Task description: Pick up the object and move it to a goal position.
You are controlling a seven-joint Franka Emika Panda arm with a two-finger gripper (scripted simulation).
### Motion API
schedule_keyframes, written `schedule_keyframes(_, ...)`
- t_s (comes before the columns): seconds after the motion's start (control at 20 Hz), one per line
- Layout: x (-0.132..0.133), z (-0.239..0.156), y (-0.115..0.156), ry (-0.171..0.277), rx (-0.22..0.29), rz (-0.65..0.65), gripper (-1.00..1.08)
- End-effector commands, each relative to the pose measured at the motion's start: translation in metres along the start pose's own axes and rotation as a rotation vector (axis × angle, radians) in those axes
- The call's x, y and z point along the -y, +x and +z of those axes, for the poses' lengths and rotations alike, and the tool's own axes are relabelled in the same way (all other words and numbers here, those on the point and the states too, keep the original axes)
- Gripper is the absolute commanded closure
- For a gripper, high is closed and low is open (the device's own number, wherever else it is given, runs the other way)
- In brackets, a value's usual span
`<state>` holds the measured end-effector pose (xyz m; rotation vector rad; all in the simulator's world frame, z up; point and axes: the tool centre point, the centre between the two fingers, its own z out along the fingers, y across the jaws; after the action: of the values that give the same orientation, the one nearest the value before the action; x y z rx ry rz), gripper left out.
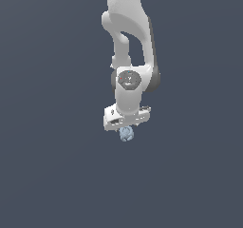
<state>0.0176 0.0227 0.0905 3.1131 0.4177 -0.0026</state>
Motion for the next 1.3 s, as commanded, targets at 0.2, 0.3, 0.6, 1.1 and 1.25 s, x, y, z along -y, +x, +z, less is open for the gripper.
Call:
schedule_keyframes(0.2, 0.000, 0.006, 0.000, 0.000, 0.000, -0.001, -0.92)
schedule_keyframes(0.3, 0.000, 0.014, 0.000, 0.000, 0.000, -0.001, -0.92)
schedule_keyframes(0.6, 0.001, 0.044, 0.000, 0.000, -0.001, -0.004, -0.92)
schedule_keyframes(1.1, 0.001, 0.051, 0.001, 0.000, -0.002, -0.005, 1.08)
schedule_keyframes(1.25, 0.001, 0.051, 0.001, 0.000, -0.002, -0.005, 1.08)
